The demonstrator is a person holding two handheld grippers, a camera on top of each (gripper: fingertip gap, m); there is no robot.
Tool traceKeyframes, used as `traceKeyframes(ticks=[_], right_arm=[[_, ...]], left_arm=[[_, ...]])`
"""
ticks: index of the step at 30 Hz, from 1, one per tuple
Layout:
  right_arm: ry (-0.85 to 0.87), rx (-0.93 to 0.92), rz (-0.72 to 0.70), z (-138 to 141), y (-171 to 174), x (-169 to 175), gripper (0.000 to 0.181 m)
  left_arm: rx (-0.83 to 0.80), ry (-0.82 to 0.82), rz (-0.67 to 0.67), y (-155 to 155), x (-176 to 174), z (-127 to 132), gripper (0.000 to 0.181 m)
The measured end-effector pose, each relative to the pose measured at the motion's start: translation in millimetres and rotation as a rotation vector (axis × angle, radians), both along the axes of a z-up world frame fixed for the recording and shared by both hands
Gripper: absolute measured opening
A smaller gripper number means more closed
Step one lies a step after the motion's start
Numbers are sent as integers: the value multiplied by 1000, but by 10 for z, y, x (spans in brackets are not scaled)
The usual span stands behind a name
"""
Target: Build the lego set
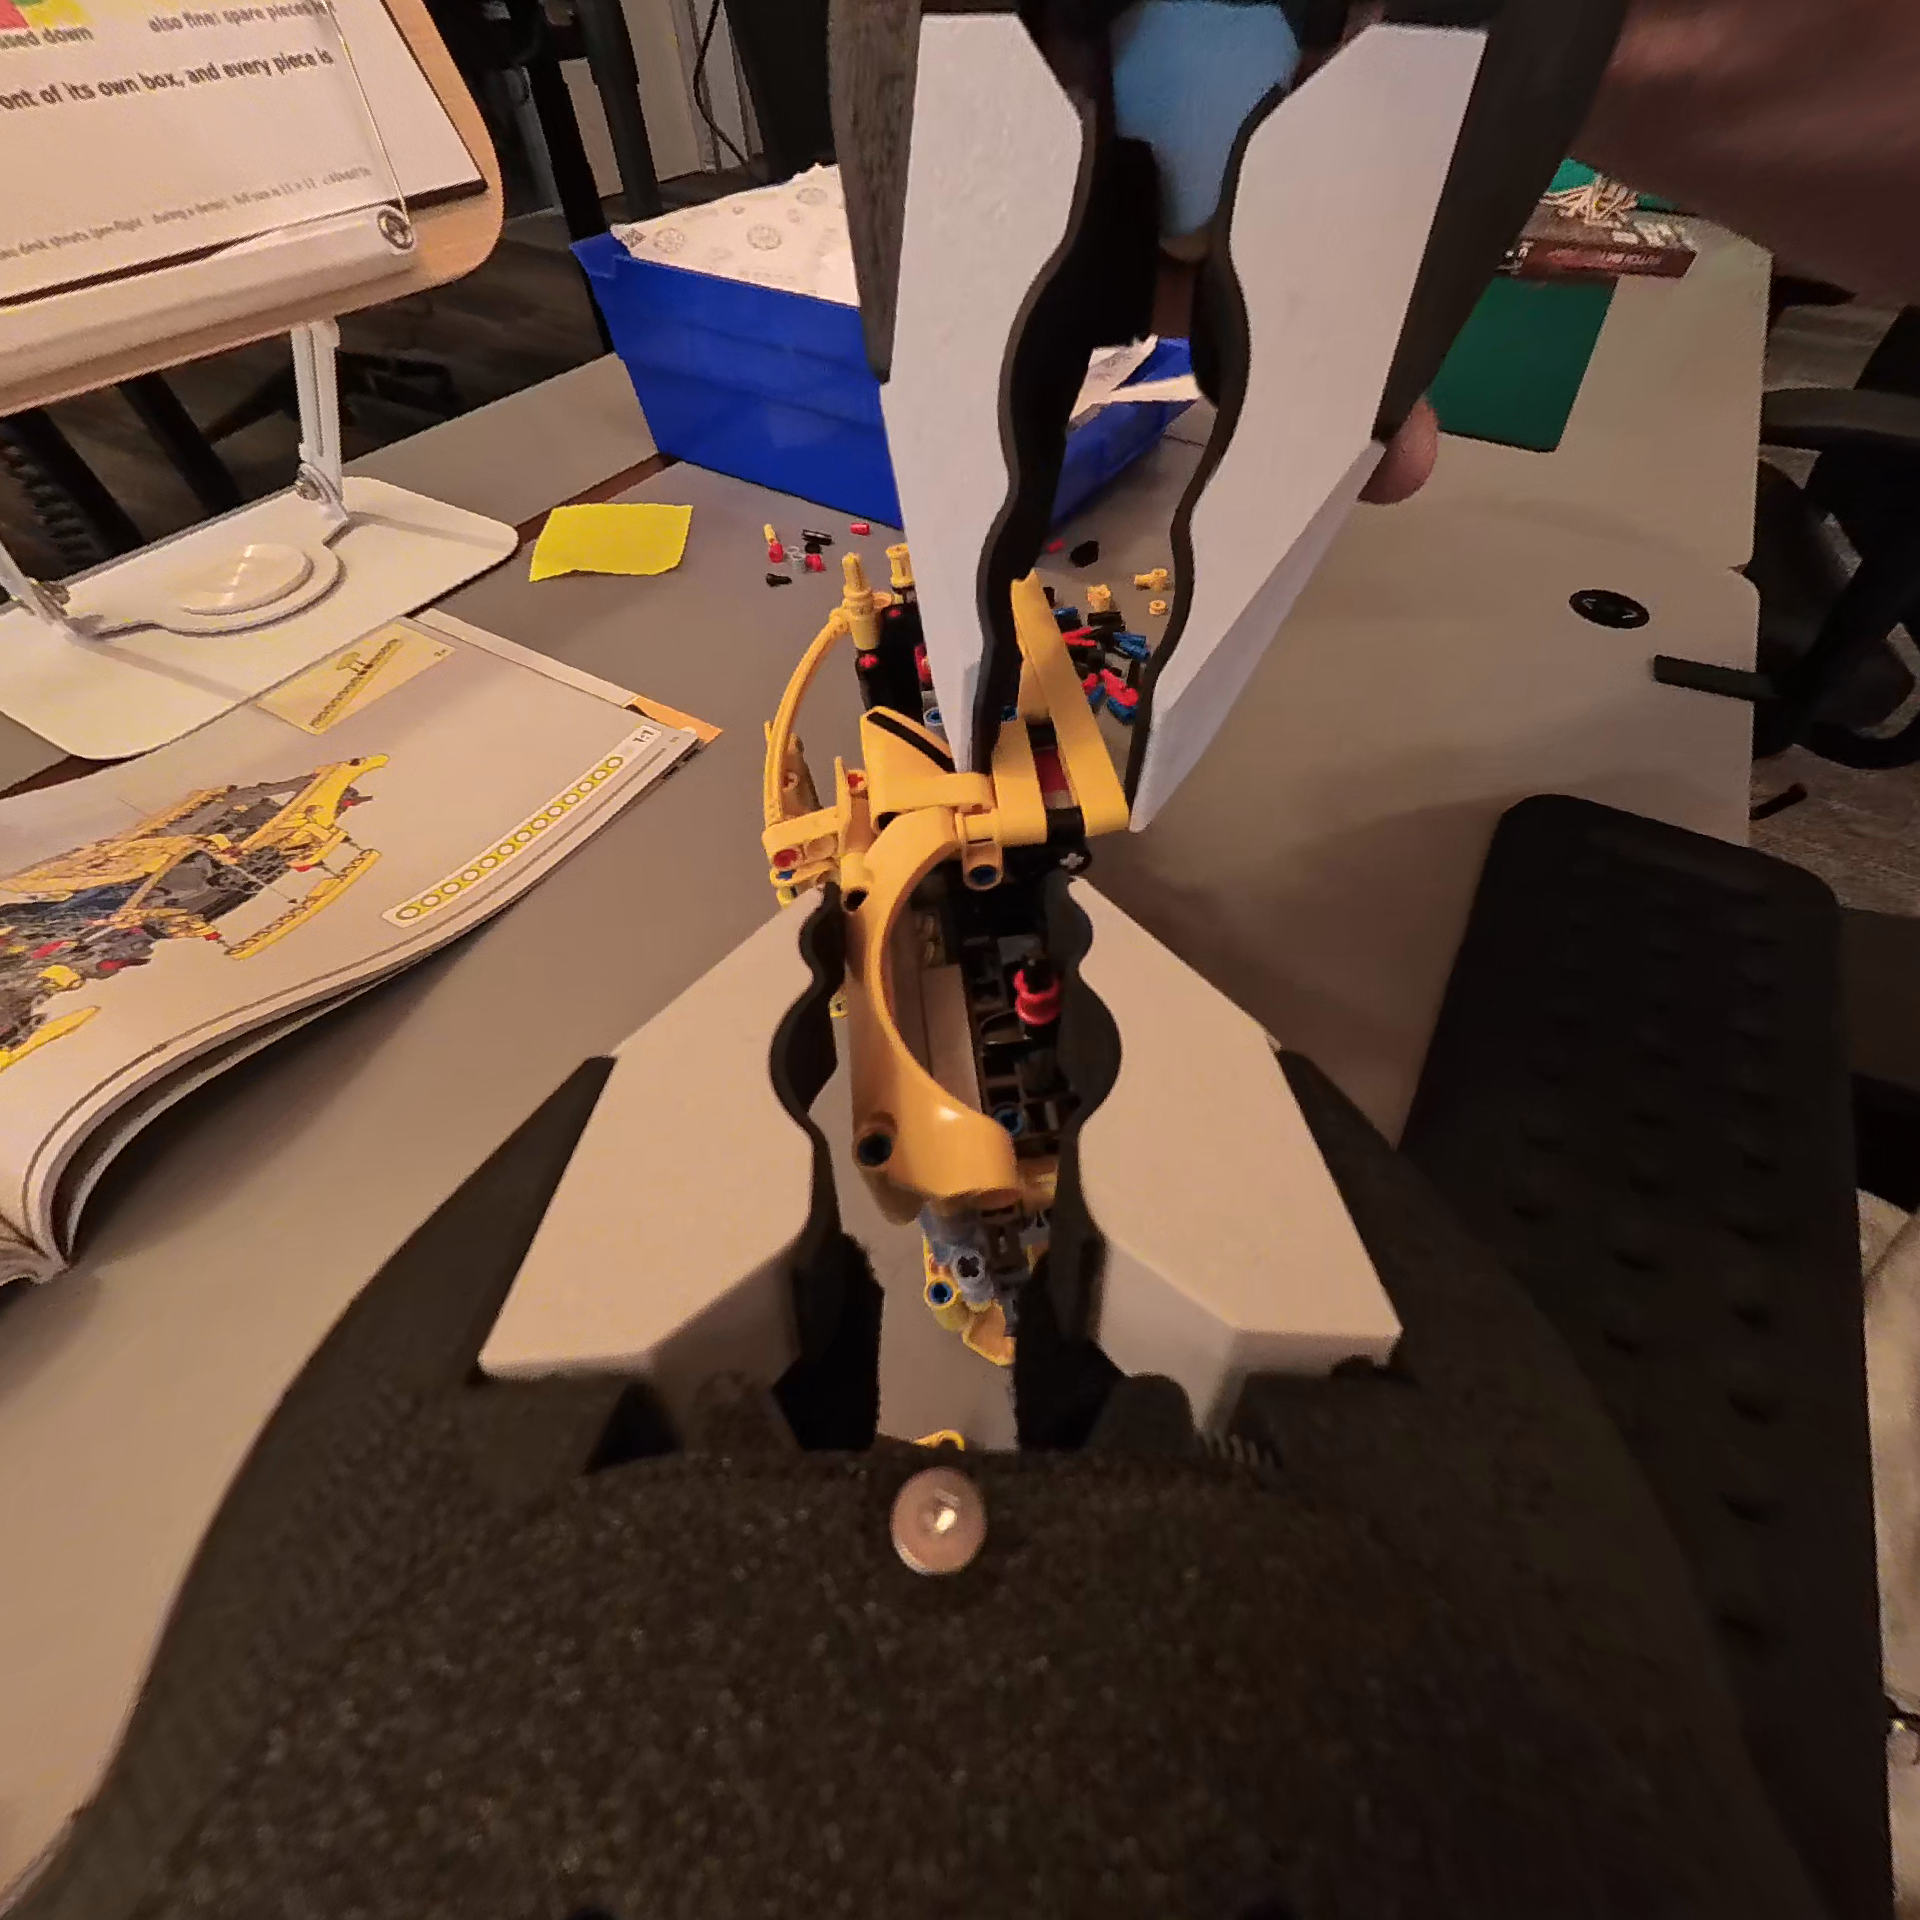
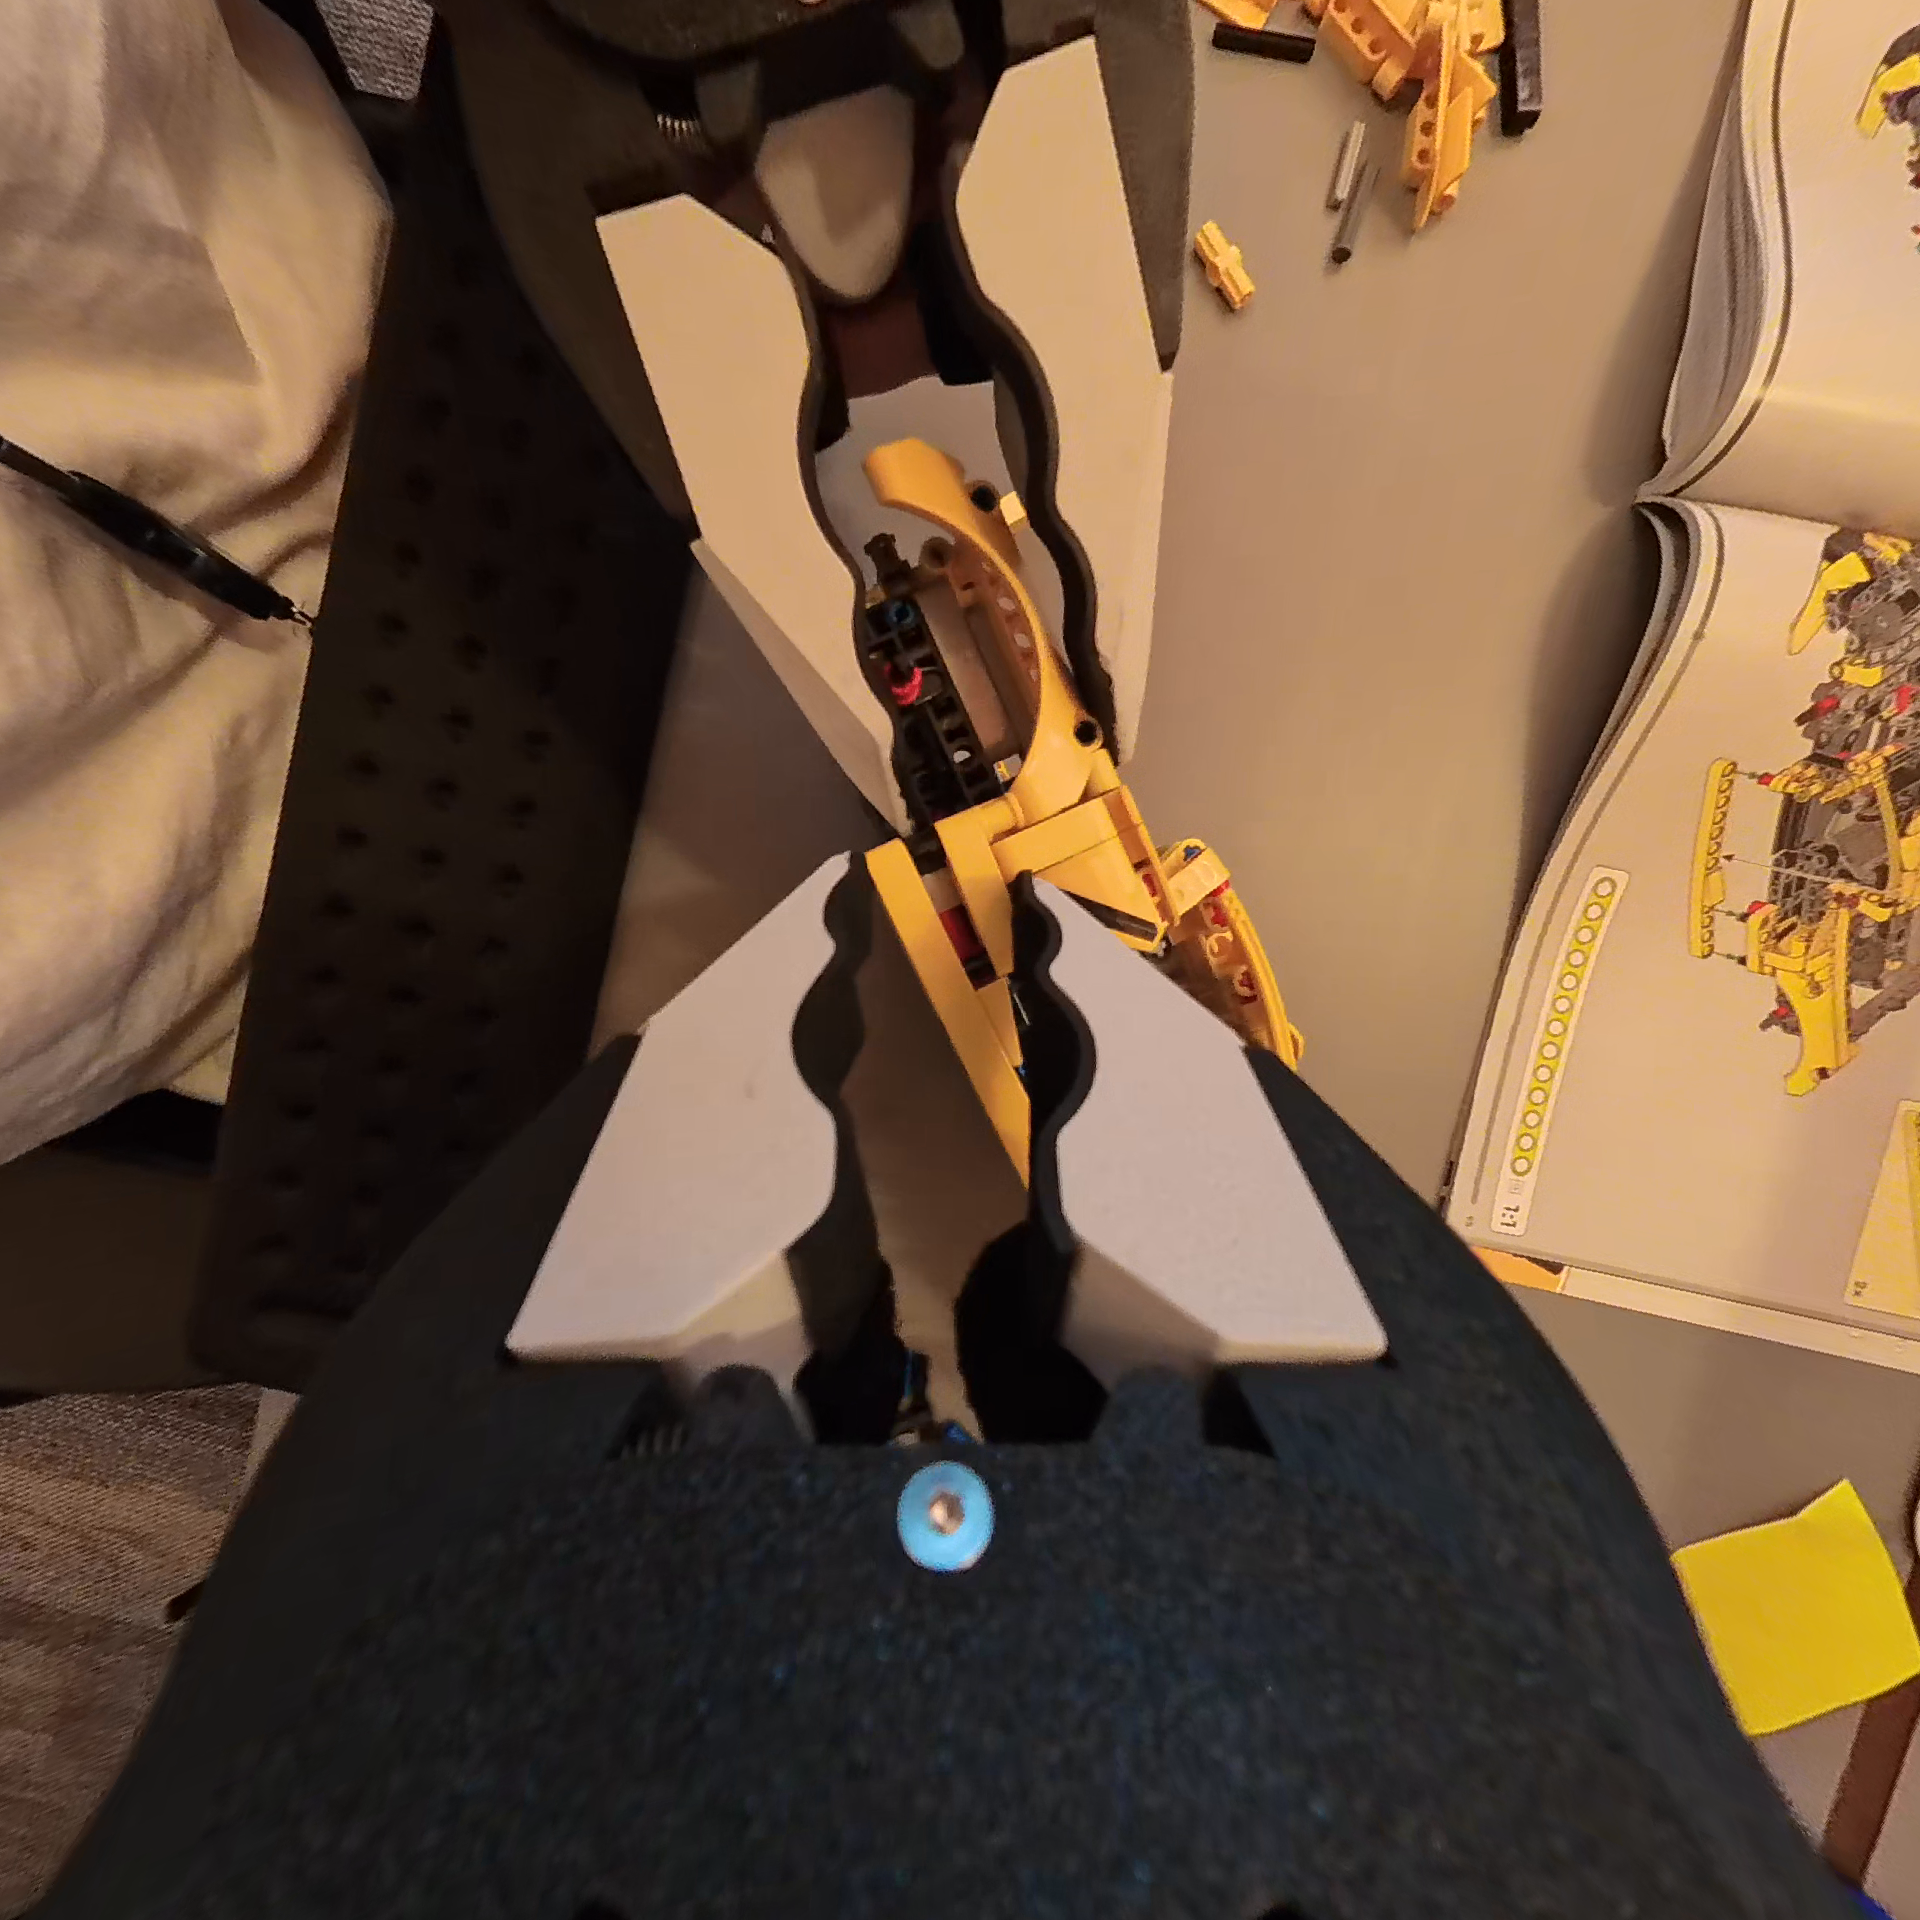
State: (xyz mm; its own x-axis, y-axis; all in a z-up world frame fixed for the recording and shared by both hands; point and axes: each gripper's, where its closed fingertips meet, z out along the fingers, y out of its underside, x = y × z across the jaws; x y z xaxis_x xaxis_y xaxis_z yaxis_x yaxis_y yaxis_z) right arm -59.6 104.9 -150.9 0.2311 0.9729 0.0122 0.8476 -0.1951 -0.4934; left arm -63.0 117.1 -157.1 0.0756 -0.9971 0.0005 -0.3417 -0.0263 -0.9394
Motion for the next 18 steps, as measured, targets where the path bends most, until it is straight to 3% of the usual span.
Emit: traceKeyframes(ticks=[3, 7, 10, 12, 13, 16, 18], right_arm=[[11, -16, -43, 5, 9, 20, 27], [82, 148, -162, 169, 40, 9, 34], [309, 319, -456, 473, 143, 105, 37], [432, 347, -650, 402, 107, 171, 48], [519, 354, -777, 372, 104, 210, 44], [900, 228, -1113, 303, 30, 346, 38], [1108, 74, -1209, 229, -14, 402, 42]], left_arm=[[-15, -13, 23, 16, 10, 2, 38], [-62, -31, 60, 51, 13, 10, 38], [-56, -36, 100, 45, 33, 12, 38], [-42, -38, 127, 23, 46, 12, 38], [-42, -42, 153, 22, 48, 12, 39], [-65, -54, 231, 25, 56, 17, 39], [-73, -45, 241, 0, 70, 14, 39]])
